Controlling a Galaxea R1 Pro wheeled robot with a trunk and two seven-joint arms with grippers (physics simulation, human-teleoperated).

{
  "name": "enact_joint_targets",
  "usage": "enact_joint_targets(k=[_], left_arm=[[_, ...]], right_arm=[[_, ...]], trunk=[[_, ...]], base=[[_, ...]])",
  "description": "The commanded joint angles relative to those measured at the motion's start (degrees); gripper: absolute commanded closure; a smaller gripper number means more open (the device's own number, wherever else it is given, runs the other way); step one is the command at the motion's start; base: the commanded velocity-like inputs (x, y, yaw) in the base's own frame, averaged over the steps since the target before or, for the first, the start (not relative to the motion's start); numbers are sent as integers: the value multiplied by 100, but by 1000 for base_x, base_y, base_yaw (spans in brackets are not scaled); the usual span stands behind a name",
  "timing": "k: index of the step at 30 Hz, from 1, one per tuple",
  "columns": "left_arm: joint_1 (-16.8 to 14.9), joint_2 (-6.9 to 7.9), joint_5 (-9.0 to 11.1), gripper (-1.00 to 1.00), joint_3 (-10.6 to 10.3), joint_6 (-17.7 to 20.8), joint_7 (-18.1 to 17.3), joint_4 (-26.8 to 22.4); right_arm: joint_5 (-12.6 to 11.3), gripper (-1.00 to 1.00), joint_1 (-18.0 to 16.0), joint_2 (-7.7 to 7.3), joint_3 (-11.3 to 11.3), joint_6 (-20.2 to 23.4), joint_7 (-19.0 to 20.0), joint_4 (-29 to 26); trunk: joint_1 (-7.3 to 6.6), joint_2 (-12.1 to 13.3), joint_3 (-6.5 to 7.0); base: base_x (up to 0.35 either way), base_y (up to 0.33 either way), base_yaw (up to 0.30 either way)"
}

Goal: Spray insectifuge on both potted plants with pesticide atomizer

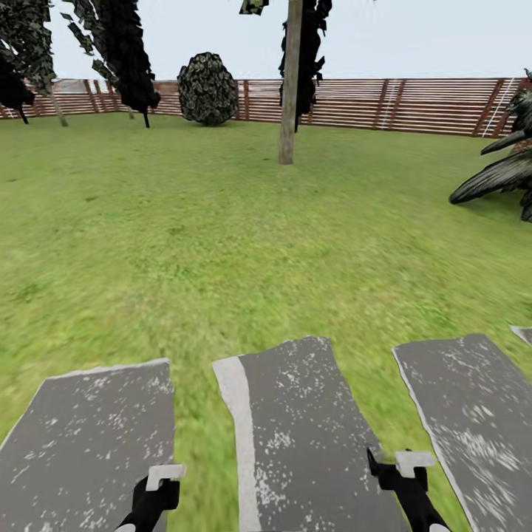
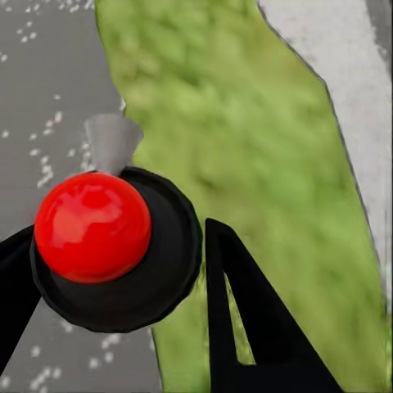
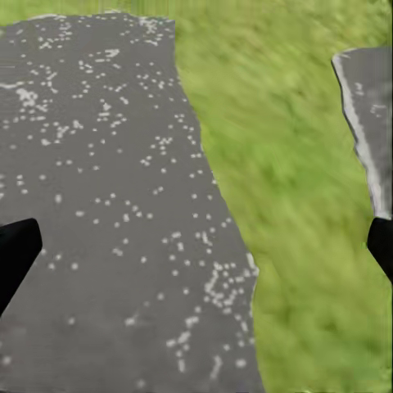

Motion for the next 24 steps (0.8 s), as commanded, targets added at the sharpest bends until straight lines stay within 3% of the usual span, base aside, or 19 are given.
enact_joint_targets(k=[1,2,5,9,17,24], left_arm=[[-2,-1,6,100,6,-18,3,3],[-2,-1,6,100,6,-18,3,1],[-2,2,2,100,6,-23,9,10],[-2,10,4,100,6,-23,11,23],[-2,7,6,100,6,-27,12,58],[6,-1,6,100,6,-34,12,61]], right_arm=[[11,-100,0,-5,-74,-19,0,115],[11,-100,3,-5,-229,-20,8,175],[15,-100,4,0,-353,-25,16,280],[18,-100,9,3,-386,-114,25,454],[37,-100,14,37,-389,-886,50,1092],[31,-100,14,52,-388,-939,63,1286]], trunk=[[-1,-2,-3],[-1,-2,-3],[-1,-2,-3],[-1,-2,-3],[-1,-2,-3],[-1,-2,-3]], base=[[0,0,-298],[0,0,-299],[0,0,-300],[0,0,-300],[0,0,-300],[0,0,-300]])
